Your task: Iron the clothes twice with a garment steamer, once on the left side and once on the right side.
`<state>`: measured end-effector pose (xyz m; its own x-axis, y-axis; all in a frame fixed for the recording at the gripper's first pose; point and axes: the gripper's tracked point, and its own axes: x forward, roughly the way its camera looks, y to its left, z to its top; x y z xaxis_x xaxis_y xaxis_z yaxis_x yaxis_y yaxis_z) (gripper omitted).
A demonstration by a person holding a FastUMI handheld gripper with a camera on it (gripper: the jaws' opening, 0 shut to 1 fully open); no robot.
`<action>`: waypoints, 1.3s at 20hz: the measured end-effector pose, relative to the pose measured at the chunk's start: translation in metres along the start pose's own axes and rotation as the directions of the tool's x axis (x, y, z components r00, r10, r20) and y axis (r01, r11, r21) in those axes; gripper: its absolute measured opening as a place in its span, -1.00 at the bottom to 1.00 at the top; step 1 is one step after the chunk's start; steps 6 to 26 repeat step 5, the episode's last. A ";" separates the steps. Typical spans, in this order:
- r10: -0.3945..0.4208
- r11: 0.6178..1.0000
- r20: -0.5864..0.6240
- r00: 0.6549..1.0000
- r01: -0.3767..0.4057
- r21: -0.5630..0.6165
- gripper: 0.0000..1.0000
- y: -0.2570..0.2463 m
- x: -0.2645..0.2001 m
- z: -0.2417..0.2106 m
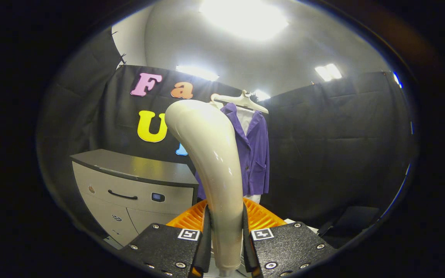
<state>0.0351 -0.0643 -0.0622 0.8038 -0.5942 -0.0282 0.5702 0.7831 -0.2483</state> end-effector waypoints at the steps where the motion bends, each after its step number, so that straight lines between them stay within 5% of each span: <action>1: 0.001 1.000 0.002 1.000 -0.001 0.002 -0.33 0.001 0.001 0.001; 26: 0.005 1.000 0.002 1.000 -0.005 0.018 -0.33 0.002 0.000 0.001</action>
